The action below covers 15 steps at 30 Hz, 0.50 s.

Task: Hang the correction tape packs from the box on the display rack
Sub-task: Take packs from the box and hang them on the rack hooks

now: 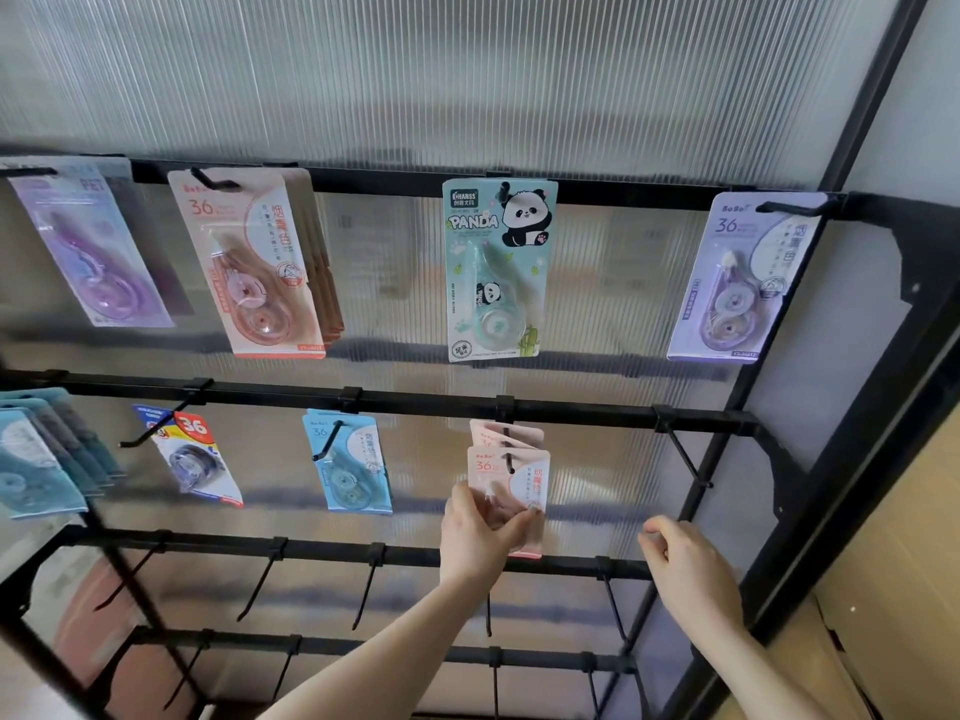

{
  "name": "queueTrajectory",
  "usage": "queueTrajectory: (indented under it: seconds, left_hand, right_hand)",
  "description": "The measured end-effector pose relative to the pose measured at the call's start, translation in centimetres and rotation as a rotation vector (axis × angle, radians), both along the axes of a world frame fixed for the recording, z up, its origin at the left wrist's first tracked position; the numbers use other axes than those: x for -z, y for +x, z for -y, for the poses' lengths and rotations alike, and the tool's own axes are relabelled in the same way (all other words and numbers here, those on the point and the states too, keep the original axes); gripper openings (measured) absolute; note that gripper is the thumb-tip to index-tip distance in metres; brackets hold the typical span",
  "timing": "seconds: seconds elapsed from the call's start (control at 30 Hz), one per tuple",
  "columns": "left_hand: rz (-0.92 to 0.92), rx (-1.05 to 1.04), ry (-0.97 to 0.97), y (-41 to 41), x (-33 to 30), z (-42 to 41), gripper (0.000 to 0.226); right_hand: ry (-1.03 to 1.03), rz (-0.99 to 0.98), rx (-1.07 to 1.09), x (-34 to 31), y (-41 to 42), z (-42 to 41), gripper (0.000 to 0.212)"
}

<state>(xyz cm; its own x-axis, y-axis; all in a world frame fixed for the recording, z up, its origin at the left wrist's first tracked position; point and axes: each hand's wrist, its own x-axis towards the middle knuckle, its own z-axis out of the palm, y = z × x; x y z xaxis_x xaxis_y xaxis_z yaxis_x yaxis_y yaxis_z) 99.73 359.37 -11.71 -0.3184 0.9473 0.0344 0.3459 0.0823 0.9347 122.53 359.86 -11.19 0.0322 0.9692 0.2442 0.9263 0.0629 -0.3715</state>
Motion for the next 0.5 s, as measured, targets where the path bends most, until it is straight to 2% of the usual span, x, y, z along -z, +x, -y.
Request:
queueTrajectory:
  seconds: [0.13, 0.33, 0.5]
  left_hand:
    - [-0.085, -0.02, 0.014, -0.8, 0.1, 0.6, 0.074]
    - [-0.341, -0.085, -0.01, -2.6, -0.2, 2.3, 0.089]
    - [-0.537, -0.136, -0.015, -4.8, 0.0, 4.4, 0.082]
  right_hand:
    - [-0.017, 0.015, -0.029, 0.0, -0.4, -0.4, 0.025]
    - [-0.003, 0.051, -0.111, -0.6, -1.8, -0.5, 0.039]
    - [0.015, 0.072, -0.218, -0.4, -3.6, -0.2, 0.043]
